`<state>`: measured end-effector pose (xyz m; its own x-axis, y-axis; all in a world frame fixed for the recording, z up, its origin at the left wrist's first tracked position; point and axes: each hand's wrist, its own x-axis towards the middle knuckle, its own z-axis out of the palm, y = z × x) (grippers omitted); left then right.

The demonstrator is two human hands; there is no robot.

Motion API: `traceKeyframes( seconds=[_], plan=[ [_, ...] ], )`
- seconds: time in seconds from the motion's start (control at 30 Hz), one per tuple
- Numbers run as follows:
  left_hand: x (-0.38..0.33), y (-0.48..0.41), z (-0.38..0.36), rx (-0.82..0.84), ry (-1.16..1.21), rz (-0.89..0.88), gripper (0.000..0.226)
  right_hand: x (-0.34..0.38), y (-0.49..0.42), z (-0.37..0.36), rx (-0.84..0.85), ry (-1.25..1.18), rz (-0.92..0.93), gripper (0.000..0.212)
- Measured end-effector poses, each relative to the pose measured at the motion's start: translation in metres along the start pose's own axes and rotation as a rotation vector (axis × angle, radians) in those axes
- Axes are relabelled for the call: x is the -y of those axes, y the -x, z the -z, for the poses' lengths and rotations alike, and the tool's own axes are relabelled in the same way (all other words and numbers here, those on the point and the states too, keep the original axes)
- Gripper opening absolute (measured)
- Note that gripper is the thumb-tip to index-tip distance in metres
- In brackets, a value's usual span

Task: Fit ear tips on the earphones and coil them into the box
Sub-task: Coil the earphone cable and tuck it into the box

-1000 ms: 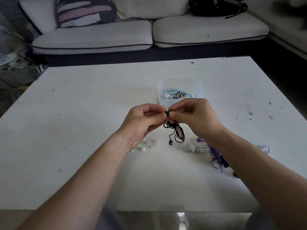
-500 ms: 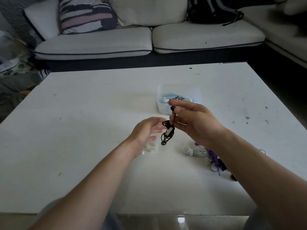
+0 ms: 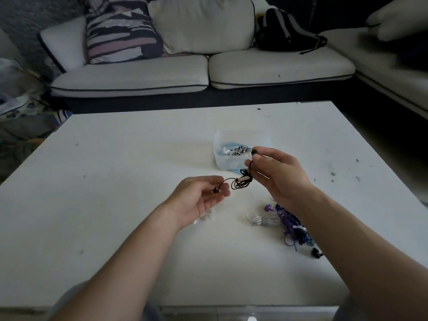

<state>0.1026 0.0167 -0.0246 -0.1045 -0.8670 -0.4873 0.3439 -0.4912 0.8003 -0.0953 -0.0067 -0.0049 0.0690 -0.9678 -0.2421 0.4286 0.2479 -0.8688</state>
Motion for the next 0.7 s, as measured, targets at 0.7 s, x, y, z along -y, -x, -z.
traceKeyframes(
  seconds=[0.7],
  plan=[
    [-0.052, -0.131, -0.052, -0.316, -1.000, -0.580, 0.016, 0.035, -0.125, 0.009, -0.268, 0.652, 0.198, 0.022]
  ],
)
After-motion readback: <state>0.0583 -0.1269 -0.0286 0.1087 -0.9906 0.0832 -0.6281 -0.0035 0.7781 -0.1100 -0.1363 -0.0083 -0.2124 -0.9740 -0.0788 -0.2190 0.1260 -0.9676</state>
